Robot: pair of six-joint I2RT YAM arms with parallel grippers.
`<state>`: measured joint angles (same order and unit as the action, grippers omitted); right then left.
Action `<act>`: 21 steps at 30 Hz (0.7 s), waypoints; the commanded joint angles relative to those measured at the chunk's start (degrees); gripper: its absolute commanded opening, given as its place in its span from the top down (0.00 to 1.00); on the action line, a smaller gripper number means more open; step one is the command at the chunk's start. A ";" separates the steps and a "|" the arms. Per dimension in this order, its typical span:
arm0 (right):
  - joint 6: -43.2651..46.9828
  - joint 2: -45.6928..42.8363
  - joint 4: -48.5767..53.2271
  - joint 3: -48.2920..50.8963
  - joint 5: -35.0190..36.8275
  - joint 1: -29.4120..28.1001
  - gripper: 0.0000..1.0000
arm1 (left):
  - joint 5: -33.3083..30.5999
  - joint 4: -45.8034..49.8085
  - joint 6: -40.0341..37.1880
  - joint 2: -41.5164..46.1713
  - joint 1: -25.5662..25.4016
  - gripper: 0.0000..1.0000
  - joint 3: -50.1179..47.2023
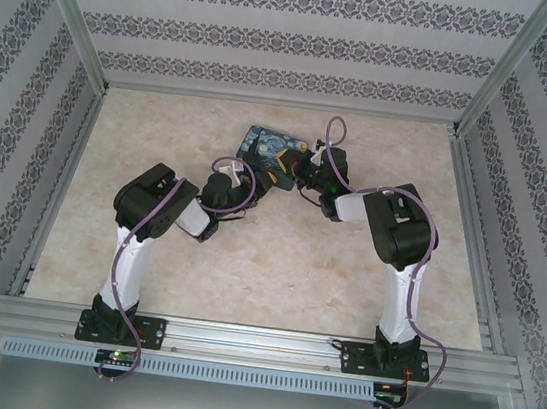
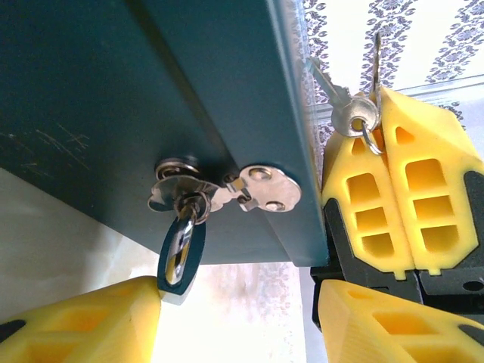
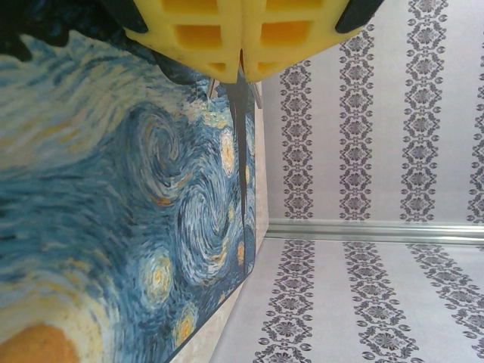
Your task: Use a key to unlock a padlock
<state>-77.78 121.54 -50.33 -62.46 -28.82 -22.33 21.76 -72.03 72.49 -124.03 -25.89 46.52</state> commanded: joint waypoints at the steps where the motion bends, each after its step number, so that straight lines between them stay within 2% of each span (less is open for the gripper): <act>1: 0.26 2.72 1.99 0.58 -0.25 0.24 1.00 | -1.32 4.10 -1.02 1.04 -0.68 0.42 0.40; 21: 0.26 2.68 2.01 0.67 -0.43 0.55 1.00 | -6.53 13.08 -6.15 -2.53 0.40 0.53 1.82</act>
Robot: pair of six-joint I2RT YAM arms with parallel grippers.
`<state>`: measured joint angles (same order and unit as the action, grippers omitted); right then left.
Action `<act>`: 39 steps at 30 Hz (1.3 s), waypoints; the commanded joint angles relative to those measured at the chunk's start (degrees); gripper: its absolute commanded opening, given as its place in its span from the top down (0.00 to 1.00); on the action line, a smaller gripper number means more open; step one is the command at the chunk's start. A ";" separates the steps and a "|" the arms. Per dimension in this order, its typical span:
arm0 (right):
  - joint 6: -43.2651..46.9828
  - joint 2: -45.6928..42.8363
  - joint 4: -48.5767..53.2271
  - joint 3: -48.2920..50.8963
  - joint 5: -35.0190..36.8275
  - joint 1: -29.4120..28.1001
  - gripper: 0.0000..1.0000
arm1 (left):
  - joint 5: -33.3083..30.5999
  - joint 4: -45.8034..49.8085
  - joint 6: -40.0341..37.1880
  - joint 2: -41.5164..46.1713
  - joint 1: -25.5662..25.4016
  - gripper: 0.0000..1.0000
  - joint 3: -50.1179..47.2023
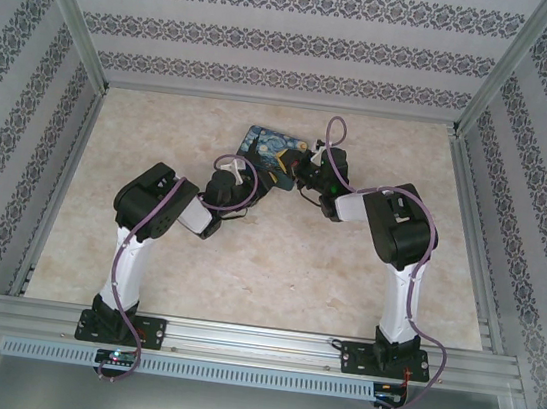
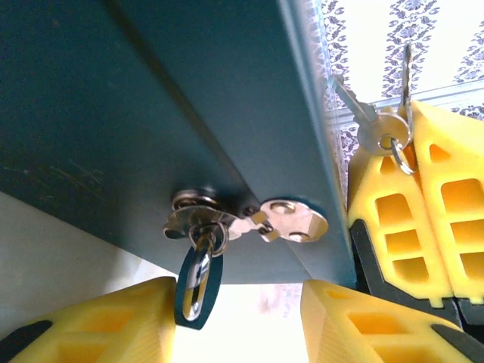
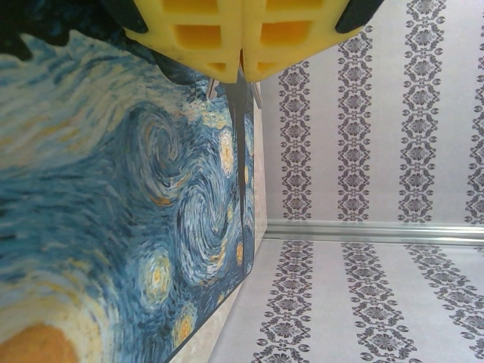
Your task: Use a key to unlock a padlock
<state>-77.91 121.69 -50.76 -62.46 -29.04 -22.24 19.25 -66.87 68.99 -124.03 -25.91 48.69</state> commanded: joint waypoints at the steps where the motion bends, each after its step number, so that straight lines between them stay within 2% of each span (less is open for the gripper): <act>1: 0.39 2.56 2.43 0.66 -0.17 0.52 1.00 | -4.66 8.32 -2.56 -2.53 0.47 0.53 -0.30; 14: 0.41 2.37 2.25 1.06 -0.28 0.70 1.00 | -5.71 10.05 -2.60 -3.09 0.48 0.59 0.67; 21: 0.35 2.54 2.15 0.88 -0.18 0.70 1.00 | -5.36 9.76 -2.95 -3.14 0.38 0.68 -0.92; 28: 0.30 2.67 2.07 1.01 -0.23 0.71 1.00 | -5.32 10.44 -3.09 -3.31 0.36 0.71 -1.14; 33: 0.30 2.68 2.07 1.11 -0.21 0.71 1.00 | -5.36 11.07 -3.18 -3.42 0.38 0.79 -0.65; 39: 0.26 2.76 2.00 1.02 -0.20 0.69 1.00 | -5.53 11.69 -3.38 -3.56 0.37 0.81 -0.65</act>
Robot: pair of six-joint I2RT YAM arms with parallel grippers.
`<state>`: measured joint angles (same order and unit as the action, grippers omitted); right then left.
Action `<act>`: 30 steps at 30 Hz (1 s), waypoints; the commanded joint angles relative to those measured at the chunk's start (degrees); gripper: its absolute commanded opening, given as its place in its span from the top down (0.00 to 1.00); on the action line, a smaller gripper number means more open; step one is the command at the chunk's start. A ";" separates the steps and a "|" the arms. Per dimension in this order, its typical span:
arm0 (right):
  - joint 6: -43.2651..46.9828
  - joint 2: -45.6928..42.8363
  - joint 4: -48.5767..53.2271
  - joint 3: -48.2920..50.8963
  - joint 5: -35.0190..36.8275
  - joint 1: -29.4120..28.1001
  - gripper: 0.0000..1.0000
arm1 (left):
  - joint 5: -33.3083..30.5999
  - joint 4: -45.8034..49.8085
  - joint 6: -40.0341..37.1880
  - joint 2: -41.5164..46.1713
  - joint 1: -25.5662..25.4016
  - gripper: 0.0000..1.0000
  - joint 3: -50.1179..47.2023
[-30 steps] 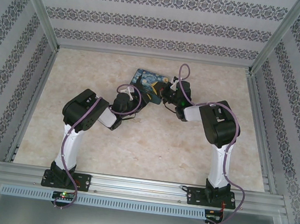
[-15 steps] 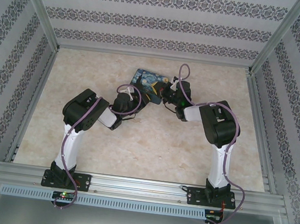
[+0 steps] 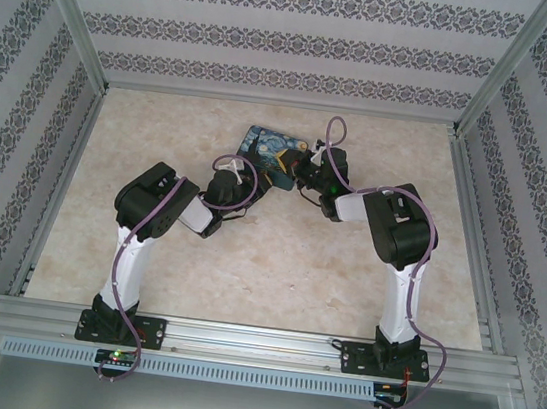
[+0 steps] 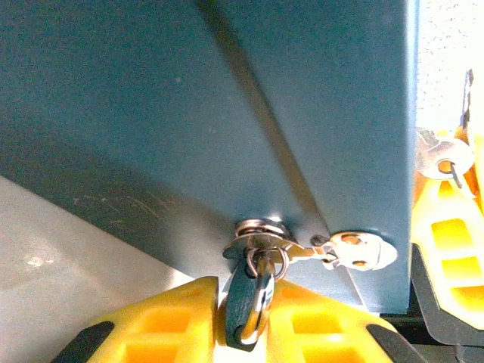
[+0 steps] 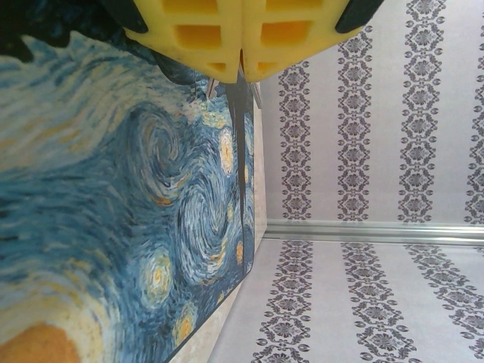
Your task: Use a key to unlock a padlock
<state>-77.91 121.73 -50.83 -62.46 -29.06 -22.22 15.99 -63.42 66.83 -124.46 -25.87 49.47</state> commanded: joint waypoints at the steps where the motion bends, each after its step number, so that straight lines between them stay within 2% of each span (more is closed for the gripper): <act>1: 0.24 2.68 2.07 1.02 -0.19 0.68 1.00 | -2.28 8.24 -1.24 -3.13 0.35 0.82 -1.45; 6: 0.13 2.20 2.05 0.77 -0.47 0.80 1.00 | -1.33 9.01 -1.31 -3.01 0.33 1.00 -0.98; 16: 1.02 -7.10 2.93 2.97 -1.53 1.65 1.00 | 1.49 14.56 0.55 2.74 0.59 1.00 -3.45; 23: 2.30 -17.96 2.66 12.08 -0.91 0.35 1.00 | 2.00 19.68 1.46 9.11 0.79 1.00 -8.65; 30: 4.14 -28.31 3.04 22.95 0.53 -2.34 1.00 | 3.25 19.32 5.42 14.35 0.78 1.00 -14.86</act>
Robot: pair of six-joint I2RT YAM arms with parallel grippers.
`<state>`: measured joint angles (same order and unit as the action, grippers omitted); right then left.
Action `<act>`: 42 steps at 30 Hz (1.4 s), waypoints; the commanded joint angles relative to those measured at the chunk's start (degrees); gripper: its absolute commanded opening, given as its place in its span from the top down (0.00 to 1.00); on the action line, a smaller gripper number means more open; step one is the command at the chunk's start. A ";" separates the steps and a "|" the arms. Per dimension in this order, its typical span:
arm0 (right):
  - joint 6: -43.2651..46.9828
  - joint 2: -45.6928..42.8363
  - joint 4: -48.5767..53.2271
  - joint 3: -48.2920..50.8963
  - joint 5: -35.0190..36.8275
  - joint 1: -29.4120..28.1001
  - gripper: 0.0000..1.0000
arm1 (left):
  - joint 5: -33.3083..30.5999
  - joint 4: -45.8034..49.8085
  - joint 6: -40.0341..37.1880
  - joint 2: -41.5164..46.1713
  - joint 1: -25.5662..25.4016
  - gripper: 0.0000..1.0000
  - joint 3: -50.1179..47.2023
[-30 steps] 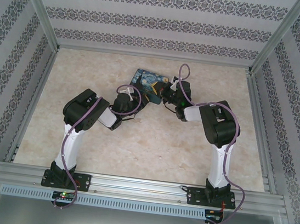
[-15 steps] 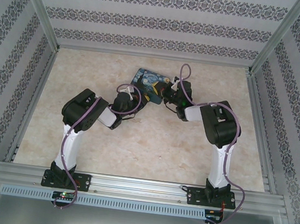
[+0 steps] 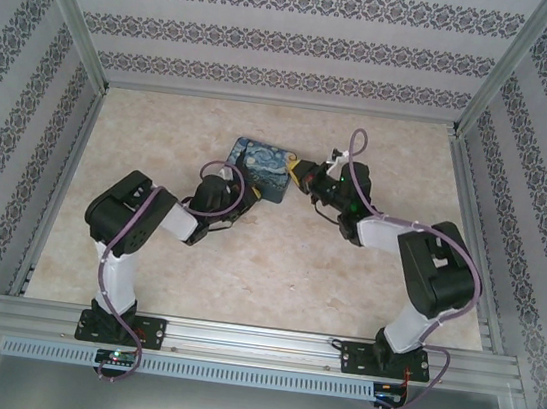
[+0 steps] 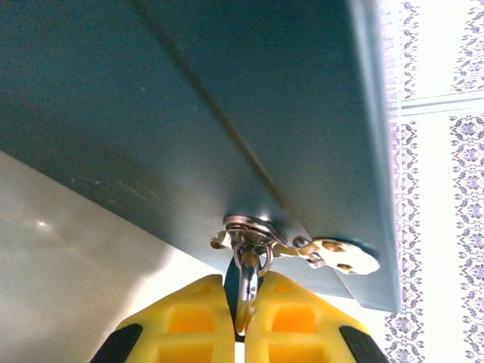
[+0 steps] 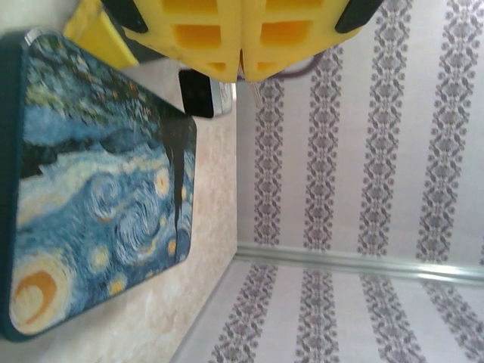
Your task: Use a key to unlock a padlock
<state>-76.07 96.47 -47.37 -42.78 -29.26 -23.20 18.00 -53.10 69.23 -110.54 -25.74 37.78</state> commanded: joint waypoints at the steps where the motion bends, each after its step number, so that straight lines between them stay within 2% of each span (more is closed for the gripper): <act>1: 2.56 -4.19 -0.31 4.63 1.02 -1.97 1.00 | 1.48 9.40 3.40 1.23 0.67 1.00 -3.61; 14: 3.12 -12.88 -0.35 20.09 10.15 -12.03 1.00 | 9.27 16.35 7.61 9.58 0.52 1.00 -4.52; 24: 2.15 -15.93 0.10 25.48 15.44 -16.61 1.00 | 12.95 14.64 9.24 9.82 0.44 1.00 -3.38; 32: 3.96 -9.27 -1.74 21.06 10.59 -15.84 1.00 | 17.77 13.66 8.77 8.59 0.44 1.00 -1.03; 42: 4.18 -1.91 -1.32 14.06 3.99 -9.64 1.00 | 18.64 15.27 6.78 10.81 0.45 1.00 -1.51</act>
<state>-73.32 92.62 -47.00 -26.57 -22.22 -34.37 34.54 -39.42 77.34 -101.49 -25.39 35.66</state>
